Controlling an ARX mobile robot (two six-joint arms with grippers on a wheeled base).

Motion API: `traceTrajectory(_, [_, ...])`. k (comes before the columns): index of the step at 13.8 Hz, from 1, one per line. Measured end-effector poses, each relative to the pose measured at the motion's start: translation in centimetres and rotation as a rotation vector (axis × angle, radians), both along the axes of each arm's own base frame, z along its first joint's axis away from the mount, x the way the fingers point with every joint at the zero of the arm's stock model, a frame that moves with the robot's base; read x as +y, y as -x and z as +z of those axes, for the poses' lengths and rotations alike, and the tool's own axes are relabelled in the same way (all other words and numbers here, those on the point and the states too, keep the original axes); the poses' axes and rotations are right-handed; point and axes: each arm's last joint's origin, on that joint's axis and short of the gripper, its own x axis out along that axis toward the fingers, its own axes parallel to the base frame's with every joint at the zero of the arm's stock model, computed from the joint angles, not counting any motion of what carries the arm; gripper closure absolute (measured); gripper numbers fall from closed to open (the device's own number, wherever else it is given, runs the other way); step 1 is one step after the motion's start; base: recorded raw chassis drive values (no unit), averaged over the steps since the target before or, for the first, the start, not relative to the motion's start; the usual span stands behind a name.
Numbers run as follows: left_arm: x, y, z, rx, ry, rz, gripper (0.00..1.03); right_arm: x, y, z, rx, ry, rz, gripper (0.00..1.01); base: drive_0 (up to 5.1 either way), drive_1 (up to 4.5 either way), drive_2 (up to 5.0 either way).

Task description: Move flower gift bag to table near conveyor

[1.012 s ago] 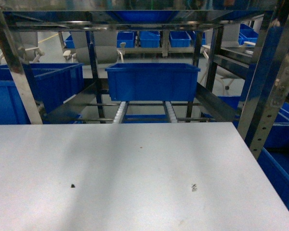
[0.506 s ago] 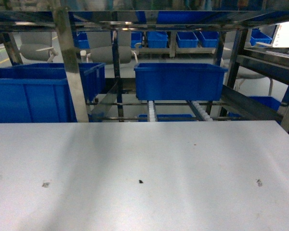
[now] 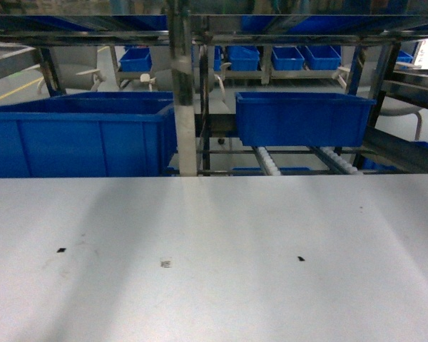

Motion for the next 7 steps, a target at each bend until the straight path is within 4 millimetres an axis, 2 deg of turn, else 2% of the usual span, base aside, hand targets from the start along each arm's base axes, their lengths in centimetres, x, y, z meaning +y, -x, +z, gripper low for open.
traceTrajectory(5, [0.05, 0.0, 0.0, 0.0, 0.002, 0.007, 1.01, 0.02, 0.01, 0.0, 0.0, 0.0, 0.006, 0.98, -4.7, 2.1, 2.1])
traceTrajectory(7, [-0.02, 0.04, 0.06, -0.006, 0.001, 0.001, 1.01, 0.01, 0.0, 0.05, -0.005, 0.0, 0.003, 0.98, 0.0, 0.0, 0.0])
